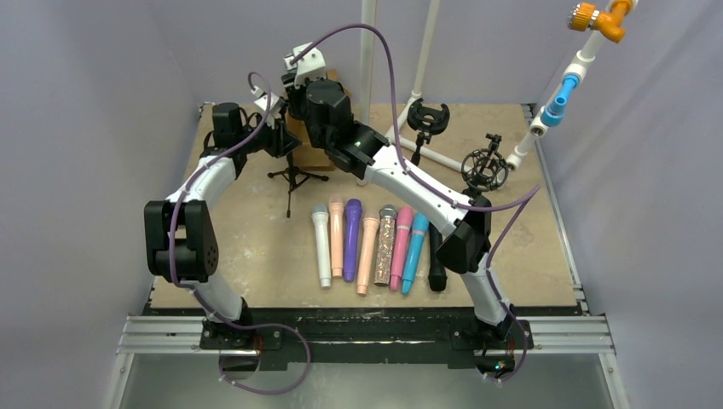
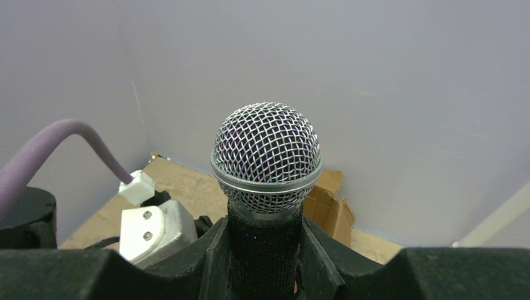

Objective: Attach the microphones to the stand

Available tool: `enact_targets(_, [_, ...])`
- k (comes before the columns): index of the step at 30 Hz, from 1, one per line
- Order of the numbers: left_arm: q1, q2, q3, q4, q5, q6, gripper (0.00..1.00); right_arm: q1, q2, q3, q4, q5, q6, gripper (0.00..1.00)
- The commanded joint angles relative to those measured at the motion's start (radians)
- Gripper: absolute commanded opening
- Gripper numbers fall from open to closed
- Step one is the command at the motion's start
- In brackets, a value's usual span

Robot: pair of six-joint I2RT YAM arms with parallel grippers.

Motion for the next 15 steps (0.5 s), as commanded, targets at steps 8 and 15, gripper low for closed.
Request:
enact_targets(8, [-0.021, -0.118, -0.077, -0.330, -0.010, 0.269, 0.96, 0.016, -0.010, -0.011, -0.049, -0.077, 0.076, 0.16])
enact_targets(15, [0.066, -0.231, -0.132, -0.348, -0.064, 0.195, 1.00, 0.016, -0.064, -0.080, -0.053, -0.088, 0.128, 0.32])
